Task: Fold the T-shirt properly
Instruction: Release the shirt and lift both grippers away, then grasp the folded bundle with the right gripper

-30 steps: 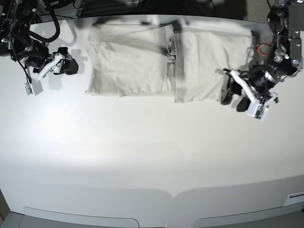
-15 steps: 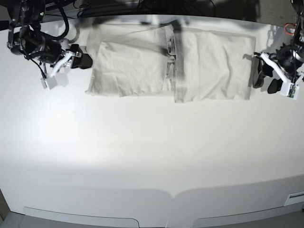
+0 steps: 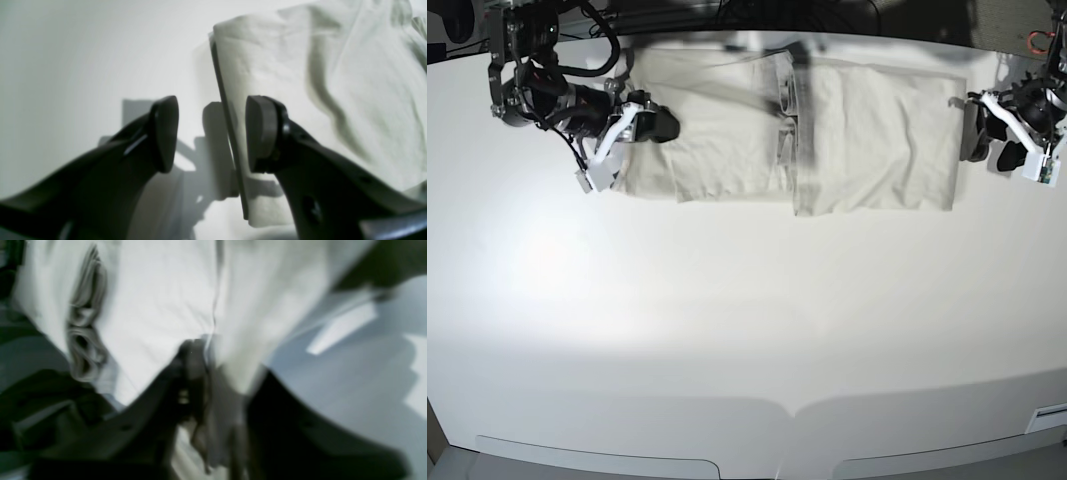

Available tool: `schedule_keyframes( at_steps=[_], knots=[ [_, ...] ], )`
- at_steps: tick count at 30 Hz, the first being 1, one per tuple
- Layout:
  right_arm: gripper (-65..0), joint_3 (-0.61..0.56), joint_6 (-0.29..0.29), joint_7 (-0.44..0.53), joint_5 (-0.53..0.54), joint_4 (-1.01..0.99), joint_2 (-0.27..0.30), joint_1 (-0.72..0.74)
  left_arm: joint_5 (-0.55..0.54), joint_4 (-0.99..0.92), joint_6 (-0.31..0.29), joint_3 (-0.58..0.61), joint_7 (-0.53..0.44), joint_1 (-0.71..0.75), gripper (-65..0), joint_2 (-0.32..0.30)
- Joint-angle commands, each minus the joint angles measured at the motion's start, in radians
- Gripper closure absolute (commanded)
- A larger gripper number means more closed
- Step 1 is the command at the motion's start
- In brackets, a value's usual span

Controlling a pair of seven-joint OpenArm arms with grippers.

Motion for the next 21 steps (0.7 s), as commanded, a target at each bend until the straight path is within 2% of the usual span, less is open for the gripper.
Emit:
schedule_keyframes(
  at_steps=[1,2,6,9,15,19,21],
  knots=[
    [-2.0,0.008,-0.011,-0.002,-0.061,0.003,0.011,-0.005,-0.011,0.014,-0.001,-0.009,-0.022,0.000,-30.5,-0.017],
    [0.0,0.011,-0.011,0.027,-0.087,0.003,0.011,-0.005,-0.011,0.014,-0.001,-0.009,-0.022,0.000,-30.5,-0.018],
    [0.0,0.052,-0.011,0.145,-0.162,0.003,0.014,-0.005,0.008,0.014,0.000,-0.009,-0.020,0.000,-30.5,-0.017],
    [0.0,0.125,-0.011,0.151,-0.162,0.003,0.020,0.001,0.041,0.014,0.000,-0.009,-0.018,0.002,-30.5,-0.018],
    [0.0,0.299,0.060,0.006,-0.140,0.029,0.019,0.056,0.041,0.014,0.000,-0.009,-0.020,0.025,-30.5,-0.018],
    [0.0,0.335,0.070,-0.089,-0.020,0.139,0.017,0.076,0.042,0.014,0.000,-0.009,-0.026,0.034,-30.5,-0.017],
    [0.0,0.332,0.068,-0.128,0.050,0.216,-0.001,0.076,0.041,0.014,0.000,-0.009,-0.027,0.033,-30.5,-0.017]
  ],
)
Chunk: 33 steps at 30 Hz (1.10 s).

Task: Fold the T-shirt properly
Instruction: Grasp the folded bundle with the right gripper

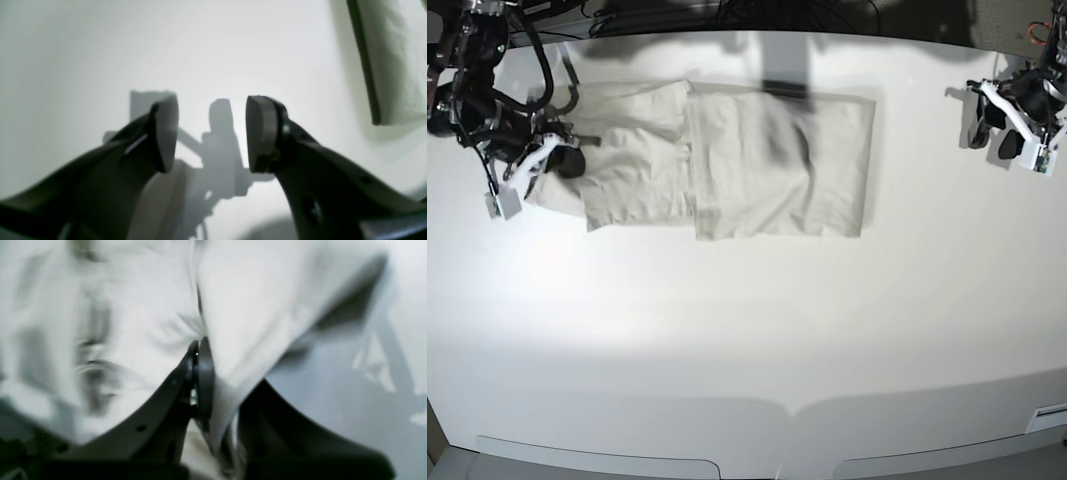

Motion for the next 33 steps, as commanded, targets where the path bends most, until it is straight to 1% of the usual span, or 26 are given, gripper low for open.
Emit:
schedule_keyframes(
  at_steps=[1,4,7,12,14,18,22,23,28,30,33],
  knots=[
    [0.0,-0.002,0.006,0.002,0.060,0.053,-0.005,0.008,-0.009,0.014,-0.001,-0.009,-0.027,0.000,-30.5,-0.018],
    [0.0,-0.033,0.005,-0.024,0.126,0.159,-0.057,0.008,-0.008,0.014,-0.001,-0.008,-0.031,0.000,-30.5,-0.018],
    [0.0,-0.114,0.005,-0.023,0.126,0.235,-0.122,0.008,-0.008,0.014,-0.001,-0.009,-0.031,0.000,-30.5,-0.018],
    [0.0,-0.296,-0.011,0.037,0.001,0.264,-0.251,0.010,-0.008,0.014,-0.005,-0.009,-0.033,0.000,-30.5,-0.018],
    [0.0,-0.362,-0.014,0.053,-0.053,0.264,-0.298,0.019,-0.008,0.014,-0.005,-0.009,-0.050,0.000,-30.5,-0.018],
    [0.0,-0.474,-0.042,0.066,-0.175,0.263,-0.394,0.044,-0.008,0.014,-0.005,-0.009,-0.053,0.000,-30.5,-0.018],
    [0.0,-0.575,-0.069,0.121,-0.320,0.259,-0.477,0.046,-0.008,0.014,-0.009,-0.009,-0.053,0.000,-30.5,-0.018],
    [0.0,-0.600,-0.084,0.135,-0.353,0.254,-0.492,0.046,-0.008,0.014,-0.013,-0.009,-0.053,0.000,-30.5,-0.018],
    [0.0,-0.713,-0.143,0.222,-0.513,0.181,-0.494,0.046,-0.008,0.014,-0.042,-0.009,-0.053,0.000,-30.5,-0.018],
    [0.0,-0.746,-0.166,0.263,-0.533,0.145,-0.494,0.047,-0.008,0.014,-0.050,-0.009,-0.053,0.000,-30.5,-0.018],
    [0.0,-0.784,-0.168,0.333,-0.529,0.108,-0.494,0.047,-0.008,0.014,-0.050,-0.009,-0.053,0.000,-30.5,-0.018]
  ],
)
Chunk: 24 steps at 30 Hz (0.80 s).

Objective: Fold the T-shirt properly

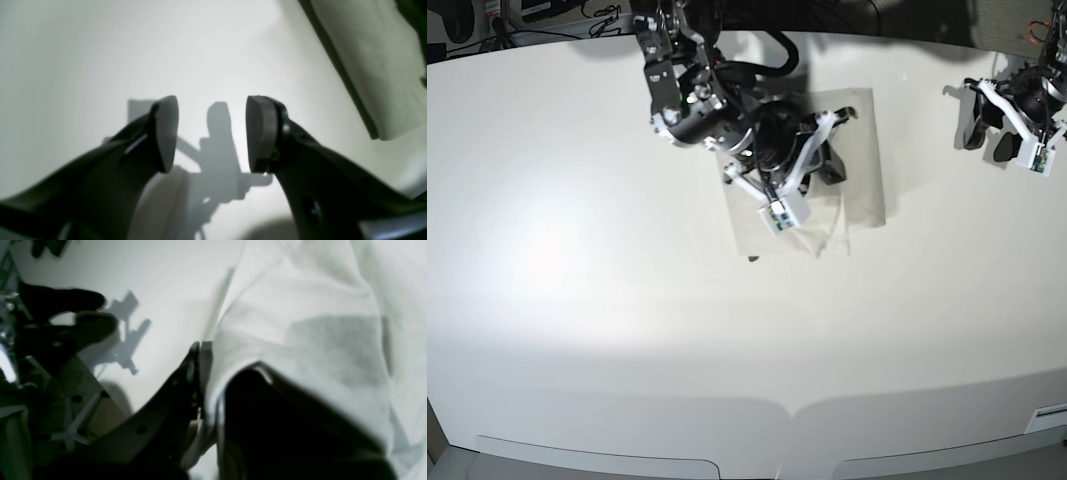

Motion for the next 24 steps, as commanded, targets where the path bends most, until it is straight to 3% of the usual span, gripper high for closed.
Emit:
schedule_keyframes(
  at_steps=[1,3,6,9,18,24],
  knots=[
    [0.0,-0.015,0.006,0.050,0.031,0.009,-0.010,0.011,-0.012,0.014,-0.004,-0.009,-0.023,0.000,-30.5,-0.017],
    [-3.0,-0.036,0.006,0.103,0.062,0.000,-0.010,0.011,-0.013,0.014,-0.004,-0.009,-0.023,0.000,-30.5,-0.017],
    [-18.0,-0.065,0.007,0.170,0.083,-0.005,-0.010,0.011,-0.015,0.014,-0.004,-0.009,-0.023,0.000,-30.5,-0.017],
    [-26.0,-0.084,0.007,0.183,0.082,-0.005,-0.010,0.015,-0.015,0.014,-0.004,-0.009,-0.019,0.000,-30.5,-0.017],
    [-26.7,-0.089,0.087,0.183,0.173,-0.005,-0.010,0.056,-0.015,0.014,-0.004,-0.009,-0.014,0.000,-30.5,-0.017],
    [-26.7,-0.075,0.085,0.180,0.079,-0.005,-0.010,0.115,-0.074,0.014,-0.004,-0.008,0.008,0.001,-30.5,-0.017]
  ],
)
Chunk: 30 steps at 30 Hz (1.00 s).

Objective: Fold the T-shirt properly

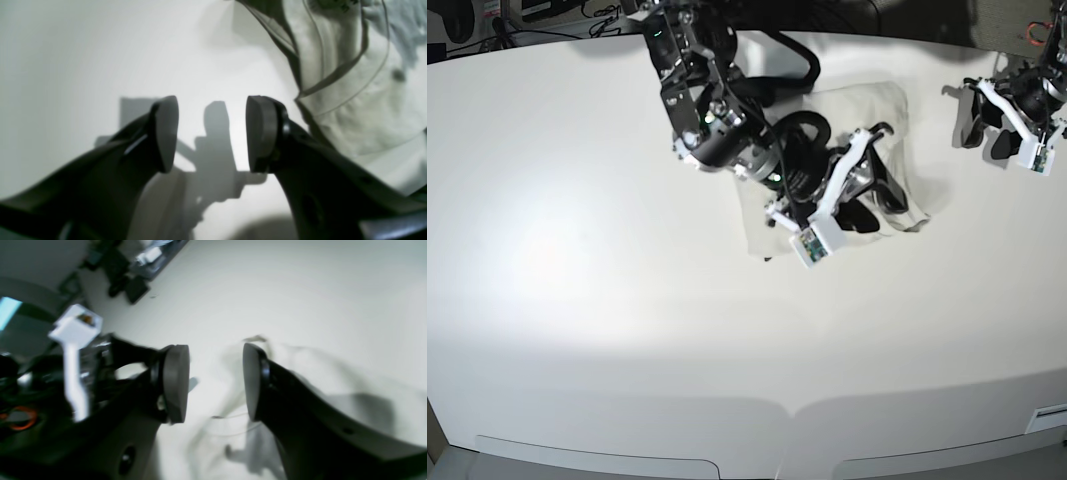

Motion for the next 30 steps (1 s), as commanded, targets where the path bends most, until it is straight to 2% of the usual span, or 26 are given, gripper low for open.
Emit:
schedule_keyframes(
  at_steps=[1,3,4,6,8,9,13,15,20,23,25,30],
  knots=[
    [-26.7,0.005,0.005,0.026,-0.004,0.014,-0.010,0.023,-0.032,0.014,-0.004,-0.008,-0.017,0.000,-30.5,-0.017],
    [-24.8,0.017,0.002,0.018,-0.059,0.014,-0.010,0.038,-0.072,0.014,-0.004,-0.008,0.006,0.000,-30.3,-0.017],
    [-21.8,0.024,-0.002,0.014,-0.093,0.014,-0.010,0.045,-0.098,0.014,-0.004,-0.008,0.025,0.000,-28.2,-0.017],
    [-12.6,0.040,-0.011,0.012,-0.159,0.014,-0.010,0.061,-0.160,0.014,-0.004,-0.008,0.064,0.000,-18.5,-0.017],
    [-0.8,0.059,-0.023,0.011,-0.215,0.014,-0.010,0.083,-0.229,0.014,-0.008,-0.008,0.099,0.000,-1.3,-0.016],
    [0.0,0.067,-0.032,0.011,-0.235,0.014,0.006,0.096,-0.265,0.014,-0.011,-0.007,0.111,0.000,0.0,-0.014],
    [0.0,0.087,-0.064,0.013,-0.256,-0.027,0.074,0.134,-0.422,0.014,-0.086,-0.005,0.153,0.000,0.0,0.014],
    [0.0,0.086,-0.066,0.024,-0.275,-0.089,0.095,0.160,-0.443,0.014,-0.117,-0.005,0.161,0.000,0.0,0.050],
    [0.0,0.086,-0.065,0.042,-0.278,-0.309,0.111,0.274,-0.384,0.014,-0.117,-0.005,0.164,0.000,0.0,0.158],
    [0.0,0.085,-0.066,0.053,-0.280,-0.402,0.111,0.348,-0.362,0.013,-0.155,0.000,0.173,0.000,0.0,0.223],
    [0.0,0.085,-0.066,0.049,-0.302,-0.451,0.111,0.380,-0.342,0.013,-0.155,0.020,0.188,0.000,0.0,0.265],
    [0.0,0.085,-0.065,0.051,-0.323,-0.520,0.111,0.393,-0.179,-0.019,-0.155,0.143,0.153,-0.002,0.0,0.328]
  ],
)
